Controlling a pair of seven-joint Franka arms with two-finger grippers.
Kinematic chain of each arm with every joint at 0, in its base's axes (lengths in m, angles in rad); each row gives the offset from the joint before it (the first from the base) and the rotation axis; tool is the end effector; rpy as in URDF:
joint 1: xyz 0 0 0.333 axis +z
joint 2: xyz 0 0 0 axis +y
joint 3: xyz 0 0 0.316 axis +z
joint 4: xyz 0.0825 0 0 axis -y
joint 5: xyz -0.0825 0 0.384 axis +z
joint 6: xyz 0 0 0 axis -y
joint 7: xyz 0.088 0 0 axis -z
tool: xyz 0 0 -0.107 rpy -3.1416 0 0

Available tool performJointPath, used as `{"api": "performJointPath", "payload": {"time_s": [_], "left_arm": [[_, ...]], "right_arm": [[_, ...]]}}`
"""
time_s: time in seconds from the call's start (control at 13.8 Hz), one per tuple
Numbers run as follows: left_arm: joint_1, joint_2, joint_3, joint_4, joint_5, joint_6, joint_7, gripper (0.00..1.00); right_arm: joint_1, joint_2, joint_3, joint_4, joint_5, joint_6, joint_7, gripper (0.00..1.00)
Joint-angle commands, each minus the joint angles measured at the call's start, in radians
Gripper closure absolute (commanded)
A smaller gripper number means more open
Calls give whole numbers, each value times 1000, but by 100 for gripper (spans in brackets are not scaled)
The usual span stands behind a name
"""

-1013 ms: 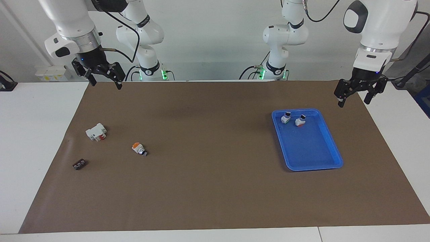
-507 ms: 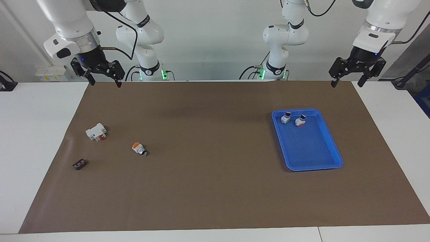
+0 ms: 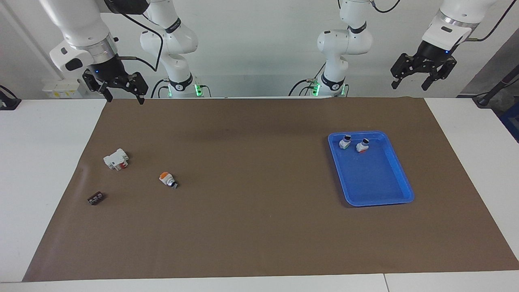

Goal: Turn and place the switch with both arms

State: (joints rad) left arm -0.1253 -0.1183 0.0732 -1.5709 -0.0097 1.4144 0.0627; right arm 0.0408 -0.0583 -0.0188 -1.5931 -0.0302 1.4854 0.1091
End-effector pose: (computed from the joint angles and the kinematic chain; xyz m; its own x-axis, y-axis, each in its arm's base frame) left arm 0.4996 -0.0245 0.6733 0.9925 -0.1168 -0.0373 -0.1161 -0.9930 0.0206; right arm 0.5273 0.0078 0.6384 0.9949 -0.0894 -0.0459 -0.0879 -0.9955 0.0343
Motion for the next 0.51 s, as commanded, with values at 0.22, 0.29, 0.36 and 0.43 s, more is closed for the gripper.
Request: {"api": "performJointPath", "payload": {"time_s": [0.22, 0.29, 0.36, 0.43], "left_arm": [[85, -26, -124, -24, 25, -26, 2, 0], [88, -26, -124, -21, 23, -32, 2, 0], [90, -24, -124, -21, 22, -37, 2, 0], [92, -24, -124, -23, 20, -37, 2, 0]], "right_arm": [[1, -14, -7, -7, -5, -10, 0, 0], [1, -14, -6, -7, -5, -7, 0, 0], [1, -14, -6, -7, -5, -5, 0, 0], [1, -14, -6, -7, -7, -5, 0, 0]]}}
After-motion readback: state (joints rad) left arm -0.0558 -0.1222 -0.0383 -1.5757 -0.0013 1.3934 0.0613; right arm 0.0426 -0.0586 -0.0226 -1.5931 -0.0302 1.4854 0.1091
